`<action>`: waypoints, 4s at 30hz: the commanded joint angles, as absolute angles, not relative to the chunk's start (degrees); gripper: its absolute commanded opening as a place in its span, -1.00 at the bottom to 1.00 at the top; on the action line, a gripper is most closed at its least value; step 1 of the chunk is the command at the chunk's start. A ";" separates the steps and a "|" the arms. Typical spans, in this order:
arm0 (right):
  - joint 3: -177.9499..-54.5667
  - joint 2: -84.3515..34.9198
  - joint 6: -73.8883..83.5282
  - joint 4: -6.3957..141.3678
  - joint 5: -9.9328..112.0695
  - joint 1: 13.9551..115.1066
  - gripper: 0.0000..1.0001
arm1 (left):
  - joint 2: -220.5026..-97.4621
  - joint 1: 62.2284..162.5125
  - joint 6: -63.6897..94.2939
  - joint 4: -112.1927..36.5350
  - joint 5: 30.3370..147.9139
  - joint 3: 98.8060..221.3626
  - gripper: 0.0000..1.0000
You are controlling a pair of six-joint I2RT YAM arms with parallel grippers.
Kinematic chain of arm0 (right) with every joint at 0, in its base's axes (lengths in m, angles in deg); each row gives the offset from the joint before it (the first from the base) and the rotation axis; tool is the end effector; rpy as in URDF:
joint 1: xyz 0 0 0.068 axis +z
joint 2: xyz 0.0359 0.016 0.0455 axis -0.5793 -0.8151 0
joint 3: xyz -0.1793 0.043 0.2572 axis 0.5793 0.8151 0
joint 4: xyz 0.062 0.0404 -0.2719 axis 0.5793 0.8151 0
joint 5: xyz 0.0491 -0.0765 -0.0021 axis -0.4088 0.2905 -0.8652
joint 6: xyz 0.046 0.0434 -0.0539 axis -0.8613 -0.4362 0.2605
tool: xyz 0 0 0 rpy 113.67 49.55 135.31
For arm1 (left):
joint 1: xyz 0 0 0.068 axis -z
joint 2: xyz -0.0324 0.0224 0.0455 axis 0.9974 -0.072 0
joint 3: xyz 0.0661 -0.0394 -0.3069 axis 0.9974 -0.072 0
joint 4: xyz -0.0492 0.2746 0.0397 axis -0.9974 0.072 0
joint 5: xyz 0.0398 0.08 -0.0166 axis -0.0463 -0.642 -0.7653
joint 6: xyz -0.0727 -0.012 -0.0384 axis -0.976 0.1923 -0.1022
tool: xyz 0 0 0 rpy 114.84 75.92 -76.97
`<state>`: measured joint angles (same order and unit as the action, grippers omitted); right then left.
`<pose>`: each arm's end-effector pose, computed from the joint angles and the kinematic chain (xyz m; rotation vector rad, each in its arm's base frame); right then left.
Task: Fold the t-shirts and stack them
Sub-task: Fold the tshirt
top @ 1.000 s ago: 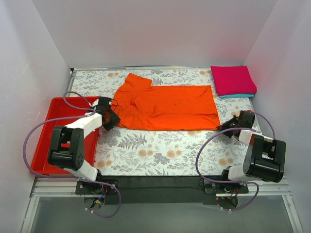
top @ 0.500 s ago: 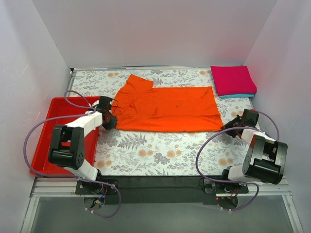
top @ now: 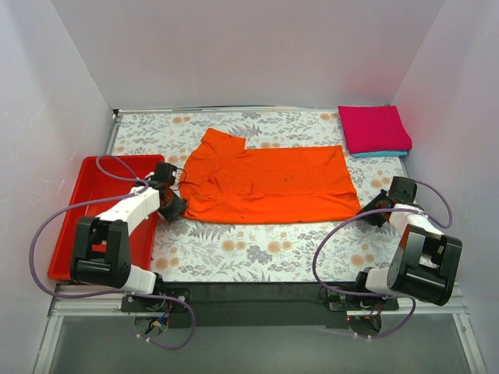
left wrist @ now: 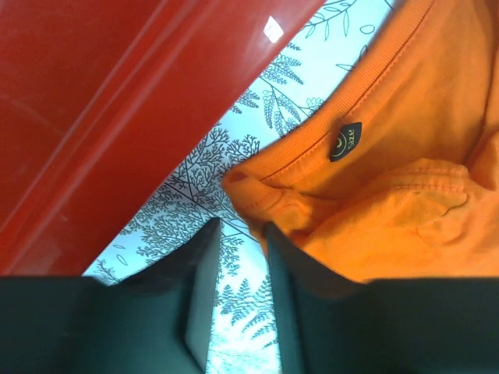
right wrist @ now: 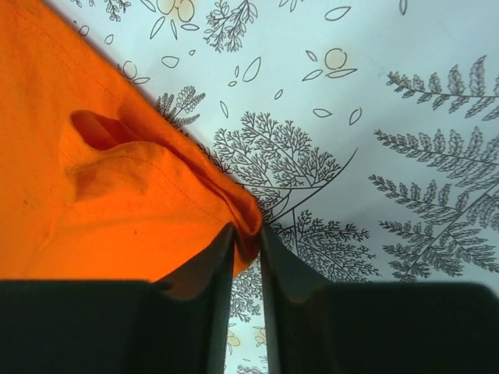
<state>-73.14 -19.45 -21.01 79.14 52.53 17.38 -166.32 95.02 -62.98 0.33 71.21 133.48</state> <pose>0.2518 -0.0738 0.1533 1.0519 2.3217 0.2370 0.2701 -0.0311 0.1673 -1.8529 2.1262 -0.1615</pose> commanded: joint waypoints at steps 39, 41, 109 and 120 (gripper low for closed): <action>-92.48 -39.61 -13.94 70.23 39.19 21.69 -0.36 | -178.76 97.92 -55.29 -8.57 73.04 144.43 -0.49; -92.83 -40.14 -13.85 70.23 39.11 21.69 -0.36 | -177.98 97.65 -55.73 -8.65 73.04 143.91 -0.49; -85.27 -29.51 -14.03 79.46 43.68 26.88 -0.28 | -166.46 96.59 -59.60 11.03 62.93 142.48 -0.45; -90.01 -27.30 -11.31 79.46 39.90 30.39 -0.25 | -164.61 97.29 -55.31 10.16 71.54 153.12 -0.03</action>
<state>-86.43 -28.41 -13.47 79.56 41.76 28.49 -165.59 96.96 -57.72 11.69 67.19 149.65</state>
